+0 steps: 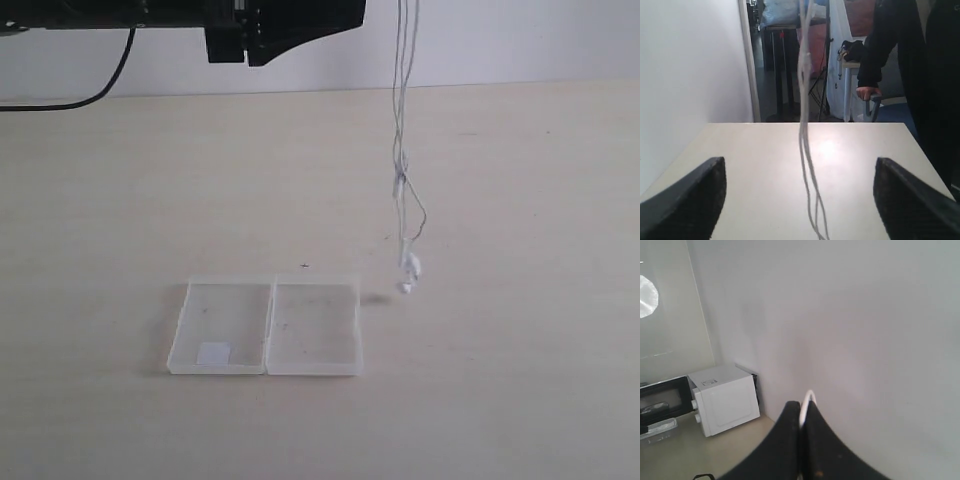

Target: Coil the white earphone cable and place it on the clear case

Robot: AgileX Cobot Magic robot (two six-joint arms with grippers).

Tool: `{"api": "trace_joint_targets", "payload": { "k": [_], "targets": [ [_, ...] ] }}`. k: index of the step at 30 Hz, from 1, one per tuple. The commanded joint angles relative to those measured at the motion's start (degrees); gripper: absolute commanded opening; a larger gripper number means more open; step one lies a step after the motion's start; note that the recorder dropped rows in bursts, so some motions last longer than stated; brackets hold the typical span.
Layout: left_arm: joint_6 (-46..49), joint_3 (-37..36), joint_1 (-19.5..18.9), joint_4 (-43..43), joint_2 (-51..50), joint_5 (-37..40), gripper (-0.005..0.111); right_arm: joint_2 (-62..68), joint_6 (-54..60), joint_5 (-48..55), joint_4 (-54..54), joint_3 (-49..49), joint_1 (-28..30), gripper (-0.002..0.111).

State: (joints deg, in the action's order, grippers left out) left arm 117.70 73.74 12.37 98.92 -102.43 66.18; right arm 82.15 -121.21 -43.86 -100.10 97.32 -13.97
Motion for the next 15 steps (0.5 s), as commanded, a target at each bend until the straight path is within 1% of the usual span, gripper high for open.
{"api": "trace_joint_targets", "payload": {
  "k": [1,8,15],
  "targets": [
    [0.5,-0.2,0.4,1.0,-0.3,-0.5,0.077,-0.1,-0.2,-0.4,0.2,0.3,-0.1,0.000],
    [0.1,-0.2,0.5,1.0,-0.9,-2.1,0.077,-0.1,-0.3,-1.5,0.2,0.3,-0.1,0.000],
    [1.5,-0.2,3.7,1.0,-2.3,-2.5,0.077,-0.1,-0.3,-2.1,0.2,0.3,-0.1,0.000]
  ]
}}
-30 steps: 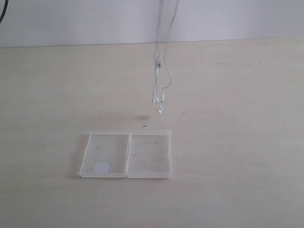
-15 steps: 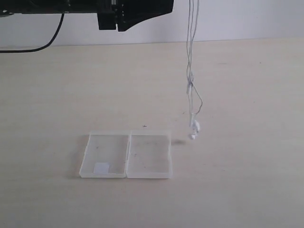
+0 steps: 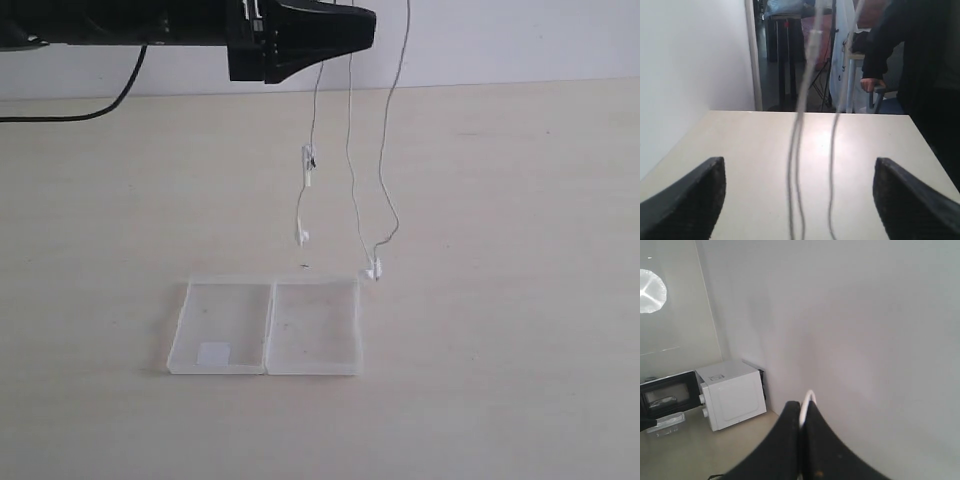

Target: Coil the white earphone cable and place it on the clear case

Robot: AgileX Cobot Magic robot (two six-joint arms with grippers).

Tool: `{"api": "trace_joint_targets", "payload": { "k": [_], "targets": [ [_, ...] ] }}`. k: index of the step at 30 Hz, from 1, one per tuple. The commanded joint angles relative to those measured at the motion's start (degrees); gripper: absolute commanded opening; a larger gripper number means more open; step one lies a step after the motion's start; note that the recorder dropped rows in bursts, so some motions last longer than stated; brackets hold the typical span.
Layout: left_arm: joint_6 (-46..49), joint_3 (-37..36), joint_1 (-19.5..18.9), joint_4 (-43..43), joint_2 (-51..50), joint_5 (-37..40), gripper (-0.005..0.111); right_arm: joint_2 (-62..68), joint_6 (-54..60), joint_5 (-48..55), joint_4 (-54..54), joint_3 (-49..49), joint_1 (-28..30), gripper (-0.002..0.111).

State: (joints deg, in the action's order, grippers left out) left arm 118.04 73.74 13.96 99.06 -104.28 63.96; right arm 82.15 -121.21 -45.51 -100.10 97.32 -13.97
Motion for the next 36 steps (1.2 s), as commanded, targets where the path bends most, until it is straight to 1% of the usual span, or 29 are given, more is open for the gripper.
{"api": "trace_joint_targets", "payload": {
  "k": [1,8,16,30,36],
  "targets": [
    [1.6,-0.2,2.7,0.9,-0.4,-1.0,0.077,-0.1,-0.3,-0.4,0.2,0.3,-0.1,0.000],
    [1.5,1.5,4.2,0.9,-0.6,-2.2,0.077,-0.1,-0.3,-0.4,0.2,0.3,-0.1,0.000],
    [-0.5,5.7,7.2,0.9,-2.2,-7.5,0.077,-0.1,-0.3,-1.5,0.2,0.3,-0.1,0.000],
    [-1.6,6.8,7.4,0.9,-3.0,-7.8,0.077,-0.1,-0.3,-2.4,0.2,0.3,-0.1,0.000],
    [-1.6,6.8,7.4,0.9,-3.0,-8.1,0.077,-0.1,0.1,-0.4,0.2,0.3,-0.1,0.000]
  ]
}}
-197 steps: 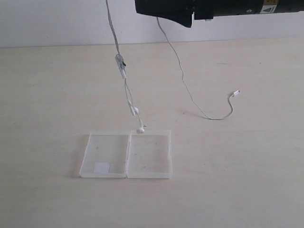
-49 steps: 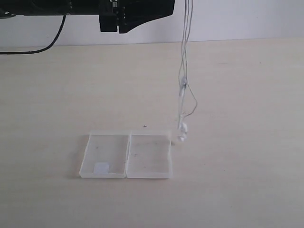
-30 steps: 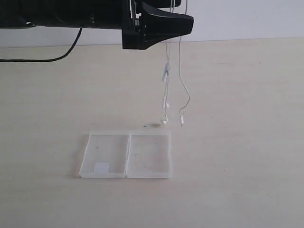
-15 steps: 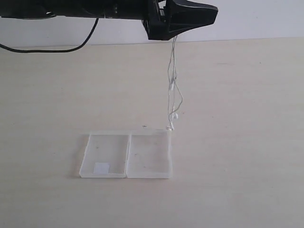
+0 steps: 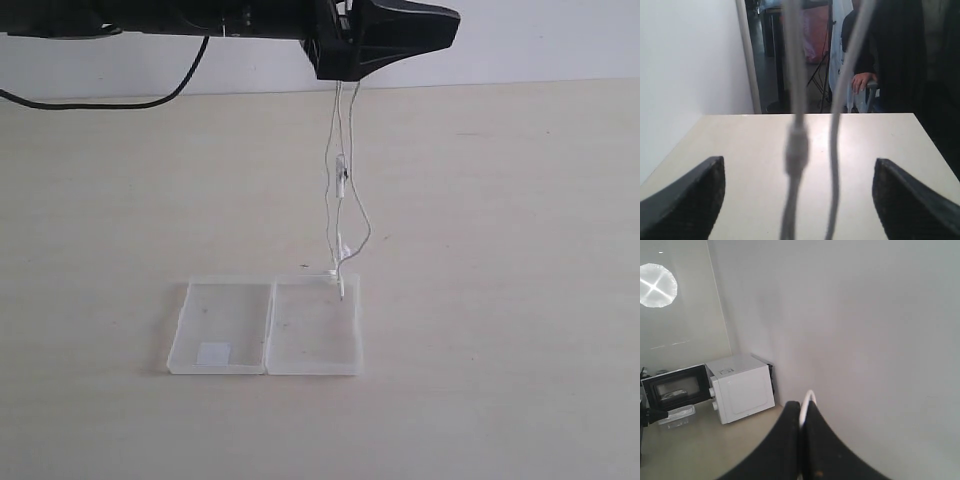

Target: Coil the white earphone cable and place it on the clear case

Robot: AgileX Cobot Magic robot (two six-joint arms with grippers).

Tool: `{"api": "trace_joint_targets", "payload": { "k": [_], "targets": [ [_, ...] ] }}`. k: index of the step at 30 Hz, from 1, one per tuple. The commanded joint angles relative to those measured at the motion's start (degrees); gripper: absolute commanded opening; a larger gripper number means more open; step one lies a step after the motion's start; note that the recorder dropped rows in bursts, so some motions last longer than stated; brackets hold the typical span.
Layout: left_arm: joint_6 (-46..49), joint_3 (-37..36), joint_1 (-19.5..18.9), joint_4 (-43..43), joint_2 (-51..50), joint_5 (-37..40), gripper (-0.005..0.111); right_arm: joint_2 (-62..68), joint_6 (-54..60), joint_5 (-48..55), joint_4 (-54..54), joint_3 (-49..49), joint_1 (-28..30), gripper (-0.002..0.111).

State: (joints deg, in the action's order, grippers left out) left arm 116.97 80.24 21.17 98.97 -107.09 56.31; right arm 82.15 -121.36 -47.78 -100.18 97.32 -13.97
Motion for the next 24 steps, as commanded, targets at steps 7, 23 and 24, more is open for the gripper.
{"api": "trace_joint_targets", "payload": {
  "k": [7,23,24],
  "targets": [
    [-0.5,0.3,0.2,1.0,-1.0,-2.0,0.077,-0.1,0.2,3.4,0.2,0.3,-0.1,0.000],
    [-0.5,0.3,0.2,1.0,-5.1,-3.1,0.059,-0.1,0.2,3.7,0.2,0.3,-0.1,0.000],
    [-0.5,0.3,0.2,1.0,-5.1,-3.1,0.054,-0.1,0.2,3.7,0.2,0.3,-0.1,0.000]
  ]
}}
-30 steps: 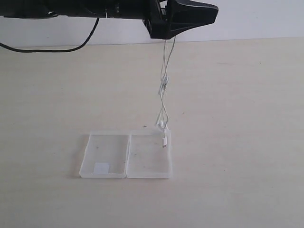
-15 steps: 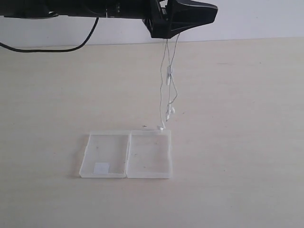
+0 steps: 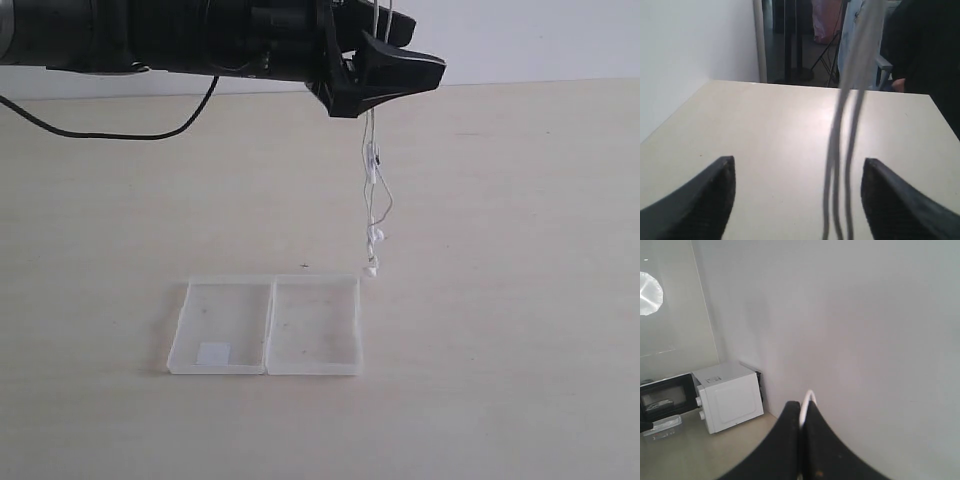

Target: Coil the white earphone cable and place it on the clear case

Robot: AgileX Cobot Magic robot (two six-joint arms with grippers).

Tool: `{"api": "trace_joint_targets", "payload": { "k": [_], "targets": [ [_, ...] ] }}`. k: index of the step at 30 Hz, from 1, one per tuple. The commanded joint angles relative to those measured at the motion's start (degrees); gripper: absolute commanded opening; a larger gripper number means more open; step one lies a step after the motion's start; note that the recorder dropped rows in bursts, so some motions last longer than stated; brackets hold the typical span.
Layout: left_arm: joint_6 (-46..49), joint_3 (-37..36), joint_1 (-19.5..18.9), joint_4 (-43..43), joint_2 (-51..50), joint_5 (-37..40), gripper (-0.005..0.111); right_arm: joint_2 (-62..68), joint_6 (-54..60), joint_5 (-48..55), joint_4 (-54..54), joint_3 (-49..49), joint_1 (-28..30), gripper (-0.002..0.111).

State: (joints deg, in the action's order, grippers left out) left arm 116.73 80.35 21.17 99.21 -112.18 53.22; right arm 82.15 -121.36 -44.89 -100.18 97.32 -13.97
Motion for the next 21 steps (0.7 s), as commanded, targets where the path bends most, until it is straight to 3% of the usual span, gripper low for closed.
{"api": "trace_joint_targets", "payload": {
  "k": [1,4,7,15,21],
  "targets": [
    [-0.3,0.2,0.2,0.7,0.0,0.0,0.049,-0.1,0.2,0.8,0.2,0.3,-0.1,0.000],
    [-0.3,0.2,0.2,0.7,0.0,0.0,0.035,-0.1,0.1,0.8,0.2,0.3,-0.1,0.000],
    [-0.3,0.2,0.2,0.7,0.0,0.0,0.029,-0.1,0.1,0.8,0.2,0.3,-0.1,0.000],
    [-2.2,0.2,0.2,0.7,0.0,0.4,0.048,-0.1,0.1,0.8,0.2,0.3,-0.1,0.000],
    [-3.3,0.2,0.2,0.2,0.0,0.4,0.050,-0.2,0.1,0.8,0.2,0.3,-0.1,0.000]
  ]
}}
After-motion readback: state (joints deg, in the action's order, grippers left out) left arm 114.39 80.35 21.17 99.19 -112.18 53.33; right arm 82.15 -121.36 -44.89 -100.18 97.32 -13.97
